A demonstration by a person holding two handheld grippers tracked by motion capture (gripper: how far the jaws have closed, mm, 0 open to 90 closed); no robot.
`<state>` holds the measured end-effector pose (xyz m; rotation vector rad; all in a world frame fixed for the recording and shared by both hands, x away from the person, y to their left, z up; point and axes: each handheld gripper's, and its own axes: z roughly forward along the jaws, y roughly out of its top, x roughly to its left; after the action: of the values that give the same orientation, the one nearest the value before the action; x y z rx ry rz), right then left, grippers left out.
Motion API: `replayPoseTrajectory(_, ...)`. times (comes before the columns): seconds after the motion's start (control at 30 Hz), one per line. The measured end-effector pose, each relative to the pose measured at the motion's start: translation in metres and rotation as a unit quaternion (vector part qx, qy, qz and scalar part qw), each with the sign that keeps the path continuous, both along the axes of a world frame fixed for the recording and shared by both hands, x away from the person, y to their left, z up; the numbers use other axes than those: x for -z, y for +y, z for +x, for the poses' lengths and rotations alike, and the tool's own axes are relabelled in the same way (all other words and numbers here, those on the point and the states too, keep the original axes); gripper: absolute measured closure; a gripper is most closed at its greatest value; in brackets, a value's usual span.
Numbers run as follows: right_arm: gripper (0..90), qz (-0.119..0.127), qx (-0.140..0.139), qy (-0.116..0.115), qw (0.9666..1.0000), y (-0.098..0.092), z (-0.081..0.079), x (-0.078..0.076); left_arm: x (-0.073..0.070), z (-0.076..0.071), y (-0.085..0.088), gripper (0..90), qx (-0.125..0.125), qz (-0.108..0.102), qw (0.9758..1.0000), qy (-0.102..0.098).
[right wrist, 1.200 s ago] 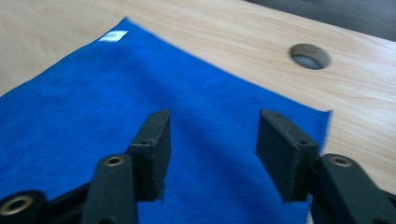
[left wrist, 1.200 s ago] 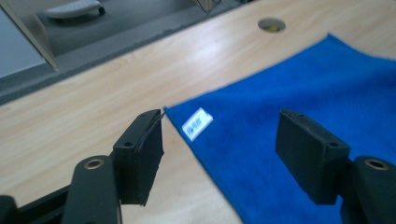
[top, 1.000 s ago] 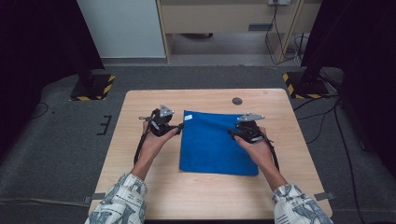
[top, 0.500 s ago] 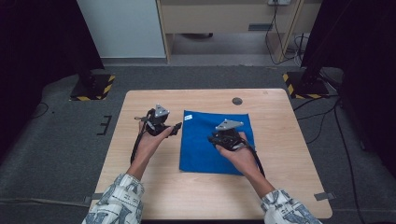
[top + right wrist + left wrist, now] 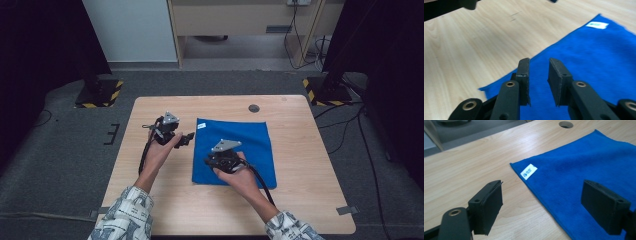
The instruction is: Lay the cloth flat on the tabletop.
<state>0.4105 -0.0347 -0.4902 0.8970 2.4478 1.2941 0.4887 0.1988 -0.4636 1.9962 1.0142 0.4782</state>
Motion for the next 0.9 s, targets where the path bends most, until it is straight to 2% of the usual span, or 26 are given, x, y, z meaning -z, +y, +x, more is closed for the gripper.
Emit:
replayPoseTrajectory(0.17, 66.0, 0.001, -0.014, 0.005, 0.9999, 0.013, -0.009, 0.005, 0.001, 0.0, 0.0, 14.0, -0.004, 0.002, 1.0, 0.001)
replayPoseTrajectory(0.43, 55.9, -0.018, -0.032, 0.014, 0.9992, 0.032, -0.021, 0.017, 0.0, 0.0, 0.001, 13.8, -0.004, 0.003, 1.0, -0.003)
replayPoseTrajectory(0.63, 43.0, -0.034, -0.022, 0.013, 0.9991, 0.041, -0.027, 0.027, 0.0, 0.0, 0.003, 13.8, -0.004, -0.002, 1.0, -0.004)
replayPoseTrajectory(0.73, 40.1, -0.048, -0.021, 0.01, 0.9986, 0.047, -0.03, 0.032, 0.001, 0.0, 0.001, 13.8, -0.005, -0.004, 1.0, -0.004)
replayPoseTrajectory(0.9, 36.6, -0.068, -0.017, 0.01, 0.9975, 0.054, -0.032, 0.039, 0.002, 0.001, 0.0, 13.8, -0.003, 0.005, 1.0, -0.002)
